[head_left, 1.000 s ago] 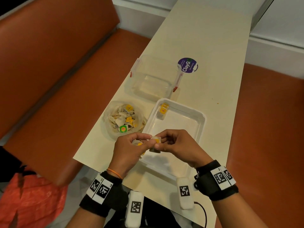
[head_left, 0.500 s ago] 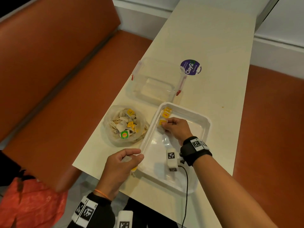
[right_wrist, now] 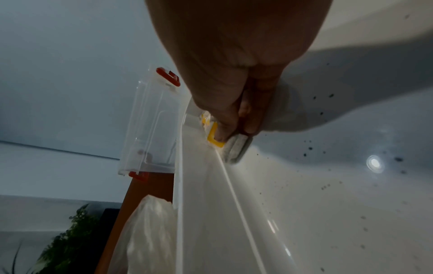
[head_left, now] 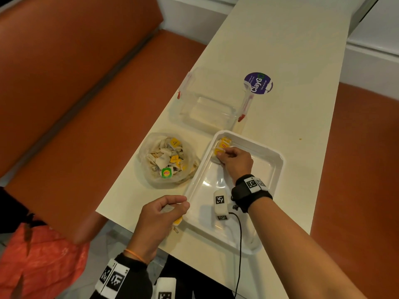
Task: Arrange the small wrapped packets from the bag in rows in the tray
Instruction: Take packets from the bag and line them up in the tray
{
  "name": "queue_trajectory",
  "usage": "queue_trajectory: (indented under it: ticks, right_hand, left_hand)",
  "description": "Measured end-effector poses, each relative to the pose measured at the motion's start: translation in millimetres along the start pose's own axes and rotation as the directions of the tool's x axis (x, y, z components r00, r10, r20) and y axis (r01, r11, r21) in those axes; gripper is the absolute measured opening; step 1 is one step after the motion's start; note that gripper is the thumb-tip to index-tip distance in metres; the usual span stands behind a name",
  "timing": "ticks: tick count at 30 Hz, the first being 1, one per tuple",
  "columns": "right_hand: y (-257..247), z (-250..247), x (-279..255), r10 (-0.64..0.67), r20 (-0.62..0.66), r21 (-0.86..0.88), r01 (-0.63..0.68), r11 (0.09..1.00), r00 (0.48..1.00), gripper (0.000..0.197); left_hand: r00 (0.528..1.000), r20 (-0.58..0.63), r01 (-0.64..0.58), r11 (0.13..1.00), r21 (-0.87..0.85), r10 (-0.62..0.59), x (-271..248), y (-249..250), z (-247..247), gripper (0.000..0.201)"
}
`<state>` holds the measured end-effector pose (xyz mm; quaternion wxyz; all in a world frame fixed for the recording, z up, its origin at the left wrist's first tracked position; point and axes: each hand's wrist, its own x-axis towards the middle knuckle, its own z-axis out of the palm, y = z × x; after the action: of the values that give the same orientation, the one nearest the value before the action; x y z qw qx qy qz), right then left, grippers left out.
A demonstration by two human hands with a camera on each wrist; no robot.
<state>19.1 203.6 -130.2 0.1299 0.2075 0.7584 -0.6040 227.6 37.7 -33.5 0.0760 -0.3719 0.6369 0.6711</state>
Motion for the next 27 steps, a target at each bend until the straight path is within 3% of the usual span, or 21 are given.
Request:
queue_trajectory:
  ticks: [8,15,20,22,24,27]
  right_hand:
    - [-0.2,3.8,1.0,-0.049,-0.069,-0.098,0.043,0.994,0.996,0.021]
    - [-4.3,2.2,-7.8,-0.005,-0.083,-0.098,-0.003,0.995,0.996,0.041]
    - [-23.3,-7.4,-28.5,-0.044,-0.070,-0.150,0.033,0.988,0.997,0.044]
    - [-36.0,-13.9,-48.0,-0.081,0.025,-0.170,0.084,0.982,0.996,0.036]
    - [-52.1,-25.0,-76.9,-0.104,0.274,-0.177,0.157,0.972,0.956,0.028]
    - [-72.7,-46.3,-122.6,-0.113,0.616,-0.219,0.308,0.926,0.780,0.023]
  left_hand:
    - [1.000,0.000,0.004,1.000,0.018,-0.004,2.6,-2.0,-2.4,0.013]
    - [0.998,-0.006,0.064,0.996,-0.066,-0.065,2.7,2.0,-1.7,0.008]
    - [0.979,0.132,0.191,0.933,-0.306,-0.157,1.4,14.4,2.8,0.045]
    - [0.969,0.191,0.225,0.888,-0.401,-0.159,1.6,19.7,5.3,0.055]
    - [0.962,0.231,0.232,0.875,-0.426,-0.143,0.8,23.4,8.4,0.058]
    - [0.957,0.275,0.213,0.866,-0.452,-0.092,-1.1,26.0,11.4,0.058]
